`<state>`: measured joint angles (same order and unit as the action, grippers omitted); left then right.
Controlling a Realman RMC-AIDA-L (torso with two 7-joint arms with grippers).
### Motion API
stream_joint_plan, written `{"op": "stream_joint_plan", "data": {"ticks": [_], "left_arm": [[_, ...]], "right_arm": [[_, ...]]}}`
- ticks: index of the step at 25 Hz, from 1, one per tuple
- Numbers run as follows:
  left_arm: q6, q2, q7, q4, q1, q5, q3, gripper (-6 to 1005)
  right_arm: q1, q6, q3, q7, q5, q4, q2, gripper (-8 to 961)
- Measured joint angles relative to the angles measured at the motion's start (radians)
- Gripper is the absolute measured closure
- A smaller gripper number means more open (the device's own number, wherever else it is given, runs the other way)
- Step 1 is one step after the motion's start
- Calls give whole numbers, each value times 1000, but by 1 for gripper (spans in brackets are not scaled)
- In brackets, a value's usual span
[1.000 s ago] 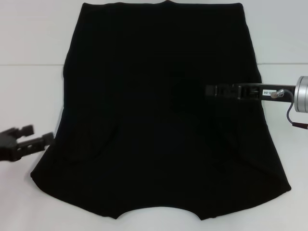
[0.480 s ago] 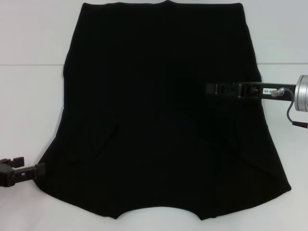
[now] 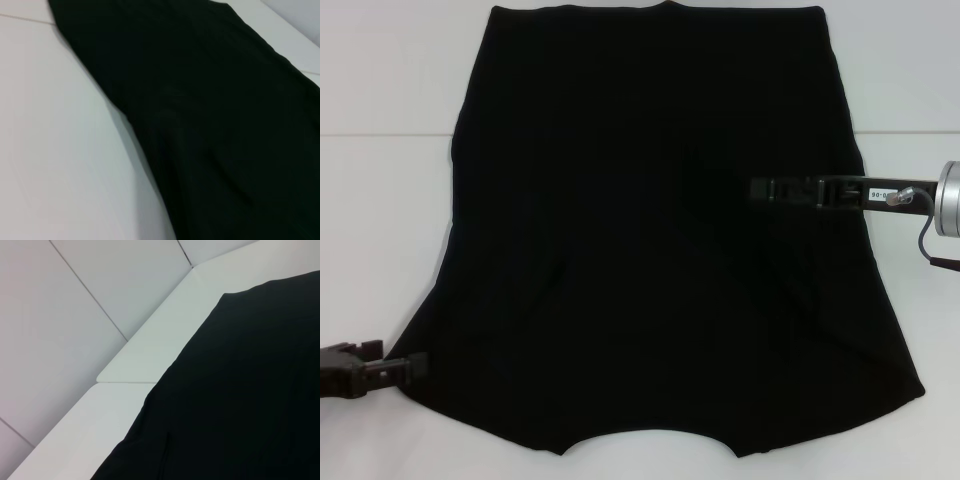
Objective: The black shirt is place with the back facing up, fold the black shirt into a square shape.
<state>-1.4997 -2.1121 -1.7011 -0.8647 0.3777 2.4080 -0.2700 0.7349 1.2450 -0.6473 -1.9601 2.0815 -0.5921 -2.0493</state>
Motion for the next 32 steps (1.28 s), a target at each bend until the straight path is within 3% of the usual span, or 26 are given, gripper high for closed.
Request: {"op": "stream_joint_plan", "data": {"ticks": [18, 29, 32], "left_arm": [[4, 11, -9, 23, 28, 6, -36, 246], [5, 9, -9, 23, 32, 20, -37, 715], [6, 9, -9, 23, 35, 24, -37, 943]], "right_arm": [[-1, 2, 0, 7, 0, 0, 3, 305], [-23, 2, -4, -1, 4, -1, 14, 312], [-44, 4, -5, -2, 6, -1, 21, 314]]}}
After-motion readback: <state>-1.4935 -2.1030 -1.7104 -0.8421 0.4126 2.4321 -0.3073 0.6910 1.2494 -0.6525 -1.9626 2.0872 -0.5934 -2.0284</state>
